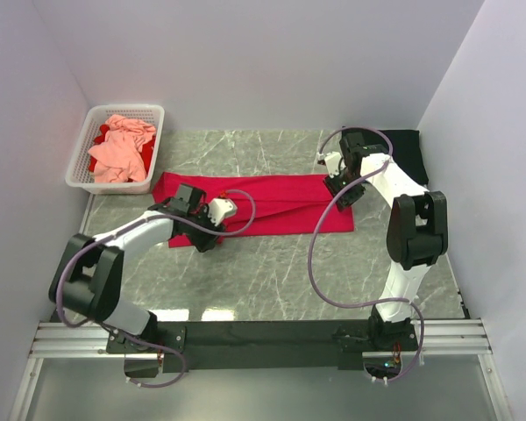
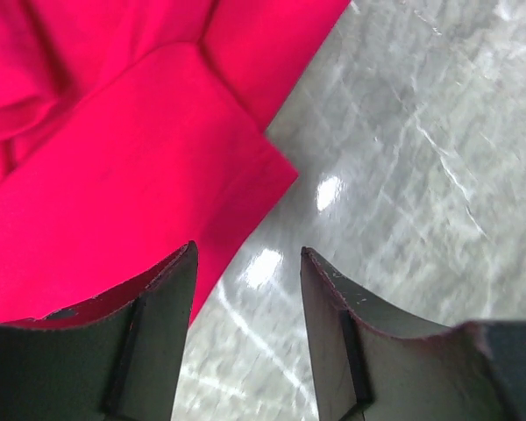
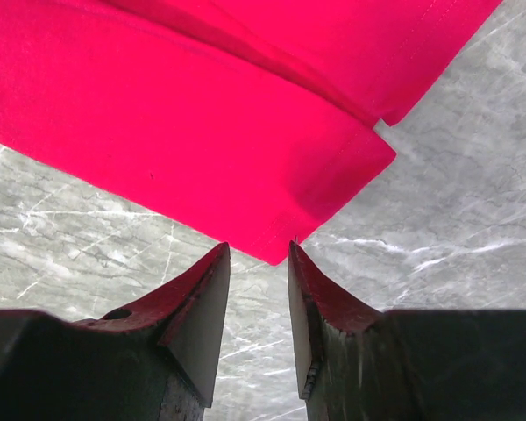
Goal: Fold and stack the t-shirts
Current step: Fold the tshirt
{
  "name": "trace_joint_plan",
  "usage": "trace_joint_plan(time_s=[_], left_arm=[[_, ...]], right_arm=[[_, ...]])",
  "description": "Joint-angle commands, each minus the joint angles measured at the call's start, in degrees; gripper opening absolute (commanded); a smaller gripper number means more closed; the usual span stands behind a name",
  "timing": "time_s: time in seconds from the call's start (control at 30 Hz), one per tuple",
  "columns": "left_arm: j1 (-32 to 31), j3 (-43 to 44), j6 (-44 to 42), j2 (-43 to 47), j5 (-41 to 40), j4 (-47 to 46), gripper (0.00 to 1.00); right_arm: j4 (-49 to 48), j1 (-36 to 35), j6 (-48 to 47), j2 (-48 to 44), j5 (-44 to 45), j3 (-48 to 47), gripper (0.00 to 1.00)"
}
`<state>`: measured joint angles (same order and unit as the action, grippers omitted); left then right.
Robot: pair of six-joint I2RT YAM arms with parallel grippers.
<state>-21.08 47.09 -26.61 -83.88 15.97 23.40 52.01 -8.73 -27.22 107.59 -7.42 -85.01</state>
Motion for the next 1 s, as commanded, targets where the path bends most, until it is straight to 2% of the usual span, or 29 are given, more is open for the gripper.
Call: trace_joint_plan(time_s=[0.0,0.2,0.23,0.3,0.33,0.4,0.43,0.57,0.8,0.97], left_arm=[[-1.68,1.6,3.67,-3.04,-2.96,-3.27,0.56],[-3.97,3.01,5.08,-7.0,-5.07,-4.68,0.54],[-4.05,3.18,5.08,-7.35,-5.33,-4.59,0.51],[-4.14,3.1,5.34,-8.06,-6.38,-4.59,0.43],[-4.14,3.18,5.25,-8.14,-6.73,-4.59,0.33],[-4.05,3.36,5.17,-8.06,-7.7,-4.24,0.24],[-3.88,3.53,4.9,-7.97,-7.7,-3.89,0.17],[-3.44,5.73,3.33,-7.44,-7.09,-1.25,0.01],[0.69,11.44,-0.54,-6.56,-4.81,2.27,0.01],[4.11,19.08,-4.41,-11.83,-3.75,2.44,0.01]], right_arm=[[-0.24,0.12,0.5,-2.3,-0.4,0.11,0.4],[-0.33,0.12,0.33,-2.04,-0.05,0.29,0.39],[-0.33,0.12,0.33,-2.03,0.04,0.29,0.39],[-0.42,0.21,0.07,-1.95,0.21,0.55,0.38],[-0.5,0.21,0.06,-1.95,0.3,0.55,0.38],[-0.59,0.21,0.06,-1.86,0.3,0.64,0.38],[-0.59,0.29,-0.02,-1.77,0.21,0.64,0.38],[-0.59,0.29,-0.02,-1.33,-0.05,0.29,0.37],[-0.86,0.29,-0.29,-0.81,-0.31,0.2,0.36],[-1.12,0.38,-0.2,-0.63,-0.75,0.55,0.36]])
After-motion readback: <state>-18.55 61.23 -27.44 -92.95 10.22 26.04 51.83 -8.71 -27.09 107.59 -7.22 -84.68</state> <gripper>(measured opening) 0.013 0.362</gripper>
